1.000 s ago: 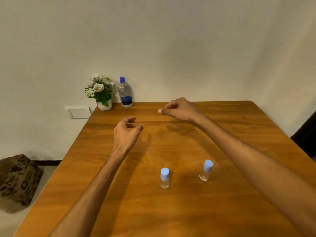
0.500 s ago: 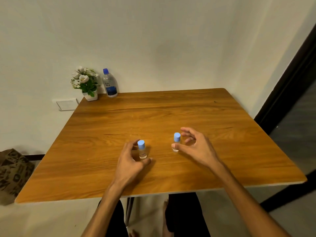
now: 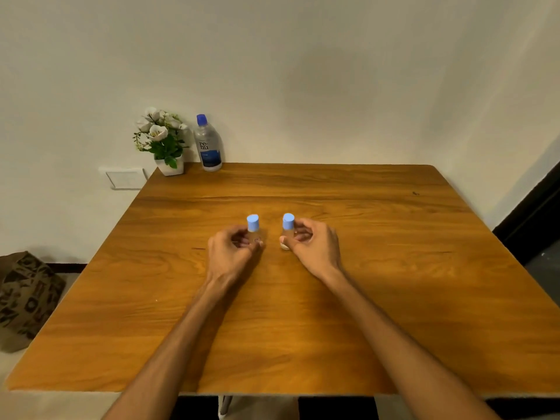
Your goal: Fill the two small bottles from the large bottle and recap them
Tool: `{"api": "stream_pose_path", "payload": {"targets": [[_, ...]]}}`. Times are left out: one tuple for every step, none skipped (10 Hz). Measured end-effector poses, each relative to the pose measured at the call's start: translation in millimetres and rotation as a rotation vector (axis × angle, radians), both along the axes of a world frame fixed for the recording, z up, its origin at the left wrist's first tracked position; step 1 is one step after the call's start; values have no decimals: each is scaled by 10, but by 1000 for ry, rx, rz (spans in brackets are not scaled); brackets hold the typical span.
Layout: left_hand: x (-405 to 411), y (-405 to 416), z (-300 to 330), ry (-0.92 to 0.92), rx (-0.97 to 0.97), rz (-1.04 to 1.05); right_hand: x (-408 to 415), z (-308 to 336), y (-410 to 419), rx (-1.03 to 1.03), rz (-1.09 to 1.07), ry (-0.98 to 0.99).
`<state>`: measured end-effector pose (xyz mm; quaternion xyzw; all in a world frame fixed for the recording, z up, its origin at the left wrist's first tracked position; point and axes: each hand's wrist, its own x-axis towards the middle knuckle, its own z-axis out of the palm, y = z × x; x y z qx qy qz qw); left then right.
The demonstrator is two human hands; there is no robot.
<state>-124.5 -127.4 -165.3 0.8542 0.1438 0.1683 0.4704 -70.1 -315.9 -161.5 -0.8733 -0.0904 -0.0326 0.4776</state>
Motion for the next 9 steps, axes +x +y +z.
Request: {"api": "stream_pose_path", "payload": {"targets": [[517,254,20,1,17,32,418,34,382,10,6,-8],[1286,638,37,7,58,99,1123,128,940,44,-1,8],[1720,842,35,-1,82,120,1572,180,1271,69,-11,28],[2242,1041,-17,-43,132,152,2111,135,1626,49,-31,1],[2535,1101,-82,-65,161,168,2385,55,1764,44,-34,-28],[2822,1102,-181,-100,210,221,2616,-12,1864,54,-43,-63],[2905,1085,-232,-111,192,236,2672,-64,1887,73,-41,-73],[2953,1055,-265,-112,162,238,2714,-106,1854,90,-13,-75],[2909,1033,-227,-66,163,246,2663,-68,1821,77,-10,-39]]}}
